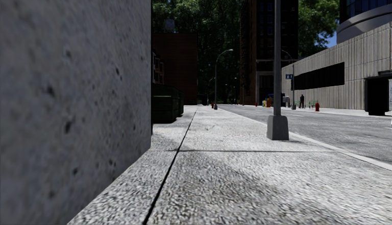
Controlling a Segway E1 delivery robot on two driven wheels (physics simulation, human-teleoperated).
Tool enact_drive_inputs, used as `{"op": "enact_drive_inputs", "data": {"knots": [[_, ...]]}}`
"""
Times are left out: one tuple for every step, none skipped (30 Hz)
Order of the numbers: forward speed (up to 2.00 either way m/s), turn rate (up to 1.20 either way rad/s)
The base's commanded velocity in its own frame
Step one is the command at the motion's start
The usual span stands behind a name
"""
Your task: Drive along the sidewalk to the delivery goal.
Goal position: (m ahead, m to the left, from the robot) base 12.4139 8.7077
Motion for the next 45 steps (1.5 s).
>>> {"op": "enact_drive_inputs", "data": {"knots": [[2.00, -0.36], [2.00, -0.37], [2.00, -0.37], [2.00, -0.37], [2.00, -0.37], [2.00, -0.37], [2.00, -0.37], [2.00, -0.37], [2.00, -0.33], [2.00, -0.17], [2.00, 0.00], [2.00, 0.00], [2.00, 0.00], [2.00, 0.00], [2.00, 0.00], [2.00, 0.00], [2.00, 0.00], [2.00, 0.00], [2.00, 0.00], [2.00, 0.00], [2.00, 0.00], [2.00, 0.00], [2.00, 0.00], [2.00, 0.00], [2.00, 0.00], [2.00, 0.00], [2.00, 0.00], [2.00, 0.00], [2.00, 0.00], [2.00, 0.00], [2.00, 0.00], [2.00, 0.00], [2.00, 0.00], [2.00, 0.00], [2.00, 0.00], [2.00, 0.00], [2.00, 0.00], [2.00, 0.00], [2.00, 0.00], [2.00, 0.00], [2.00, 0.00], [2.00, 0.00], [2.00, 0.00], [2.00, 0.00], [2.00, 0.00]]}}
